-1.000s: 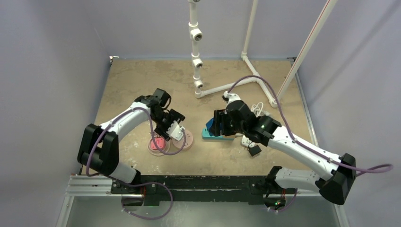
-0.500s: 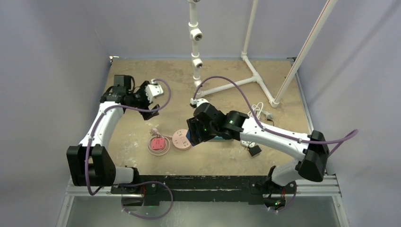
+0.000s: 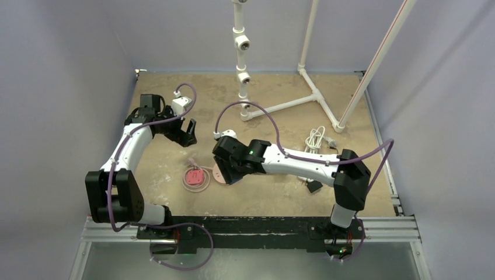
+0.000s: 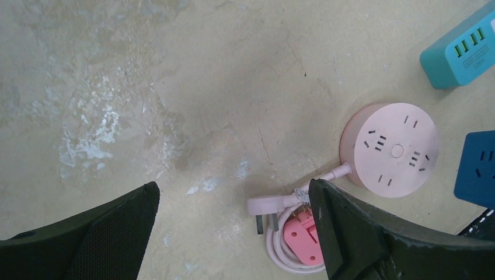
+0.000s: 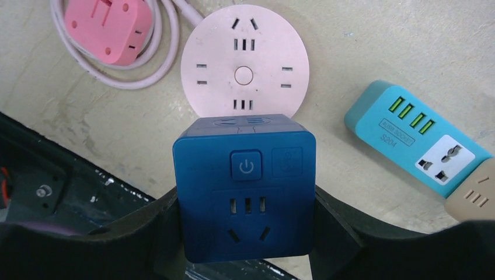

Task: Insert the plug
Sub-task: Insert the plug into the socket.

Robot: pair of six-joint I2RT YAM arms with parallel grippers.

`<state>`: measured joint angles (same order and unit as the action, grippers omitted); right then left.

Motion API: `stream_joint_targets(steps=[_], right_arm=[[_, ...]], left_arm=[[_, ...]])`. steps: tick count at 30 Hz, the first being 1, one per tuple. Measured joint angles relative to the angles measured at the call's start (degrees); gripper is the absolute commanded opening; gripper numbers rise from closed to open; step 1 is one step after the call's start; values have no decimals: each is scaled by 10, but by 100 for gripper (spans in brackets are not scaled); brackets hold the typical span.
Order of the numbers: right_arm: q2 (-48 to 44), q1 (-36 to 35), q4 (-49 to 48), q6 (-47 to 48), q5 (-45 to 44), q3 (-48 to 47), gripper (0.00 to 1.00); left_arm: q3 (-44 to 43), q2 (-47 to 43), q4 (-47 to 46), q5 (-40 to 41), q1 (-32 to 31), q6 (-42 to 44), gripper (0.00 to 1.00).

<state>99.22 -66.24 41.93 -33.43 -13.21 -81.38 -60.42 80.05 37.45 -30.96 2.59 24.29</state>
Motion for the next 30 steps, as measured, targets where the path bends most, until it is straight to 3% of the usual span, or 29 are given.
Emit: stream_joint_targets(steps=[30], right_arm=[[77, -7, -39, -1, -42, -22, 0]], left_arm=[[12, 22, 3, 72, 0, -22, 99]])
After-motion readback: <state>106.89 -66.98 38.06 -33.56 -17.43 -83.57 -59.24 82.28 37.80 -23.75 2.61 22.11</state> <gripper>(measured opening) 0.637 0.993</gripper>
